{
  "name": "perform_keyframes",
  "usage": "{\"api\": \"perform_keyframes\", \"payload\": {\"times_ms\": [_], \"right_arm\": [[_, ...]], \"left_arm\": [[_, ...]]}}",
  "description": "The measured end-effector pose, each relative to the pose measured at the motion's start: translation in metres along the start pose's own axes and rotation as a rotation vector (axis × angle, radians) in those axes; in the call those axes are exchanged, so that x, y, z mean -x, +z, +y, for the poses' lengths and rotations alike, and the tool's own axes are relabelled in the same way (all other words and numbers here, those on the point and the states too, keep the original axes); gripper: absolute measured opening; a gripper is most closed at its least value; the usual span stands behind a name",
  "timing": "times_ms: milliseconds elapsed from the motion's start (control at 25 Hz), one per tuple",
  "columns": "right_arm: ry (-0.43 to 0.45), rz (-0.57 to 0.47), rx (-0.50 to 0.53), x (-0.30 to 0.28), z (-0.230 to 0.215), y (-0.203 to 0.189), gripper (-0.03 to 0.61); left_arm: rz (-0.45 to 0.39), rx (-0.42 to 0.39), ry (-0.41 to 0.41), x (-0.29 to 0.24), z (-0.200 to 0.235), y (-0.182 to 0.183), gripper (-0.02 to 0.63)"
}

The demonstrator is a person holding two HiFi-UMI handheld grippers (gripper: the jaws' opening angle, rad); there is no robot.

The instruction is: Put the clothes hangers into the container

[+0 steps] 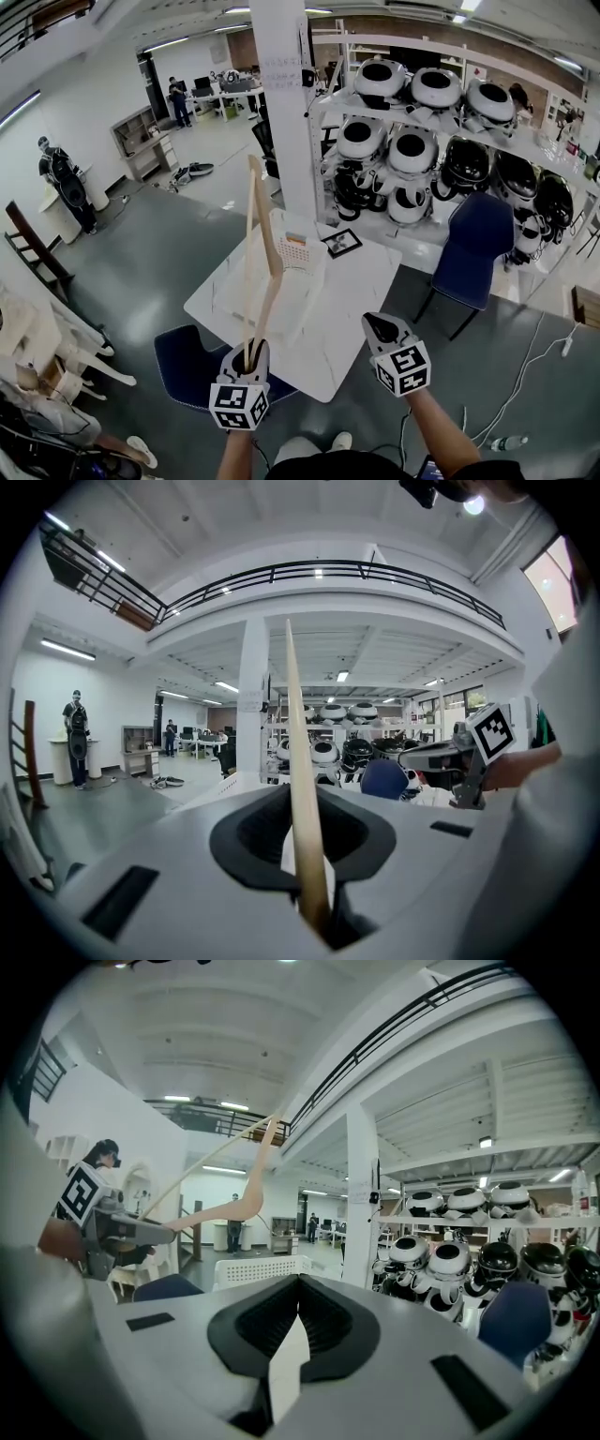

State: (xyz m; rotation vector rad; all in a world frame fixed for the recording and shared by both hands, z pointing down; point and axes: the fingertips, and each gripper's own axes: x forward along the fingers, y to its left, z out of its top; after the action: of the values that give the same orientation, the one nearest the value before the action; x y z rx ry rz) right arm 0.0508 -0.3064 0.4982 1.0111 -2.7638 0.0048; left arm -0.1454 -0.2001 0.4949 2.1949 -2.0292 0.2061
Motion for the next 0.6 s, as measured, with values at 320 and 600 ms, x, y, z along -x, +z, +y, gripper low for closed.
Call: {"api": "perform_keyframes", "payload": {"times_ms": [320,600], "right_arm": [[0.001,-0.001,-0.006,-0.007,-0.012,0.003,0.019],[-0.024,0.008,-0.021,-0.018,-0.021,0.004,0.019]], "left_arm": [[0.020,0.009,0.009,-0.015,0.005,-0.002,0.053],[0.040,-0.001,-0.006,-0.032,0.015,-0.004,0.054]]}}
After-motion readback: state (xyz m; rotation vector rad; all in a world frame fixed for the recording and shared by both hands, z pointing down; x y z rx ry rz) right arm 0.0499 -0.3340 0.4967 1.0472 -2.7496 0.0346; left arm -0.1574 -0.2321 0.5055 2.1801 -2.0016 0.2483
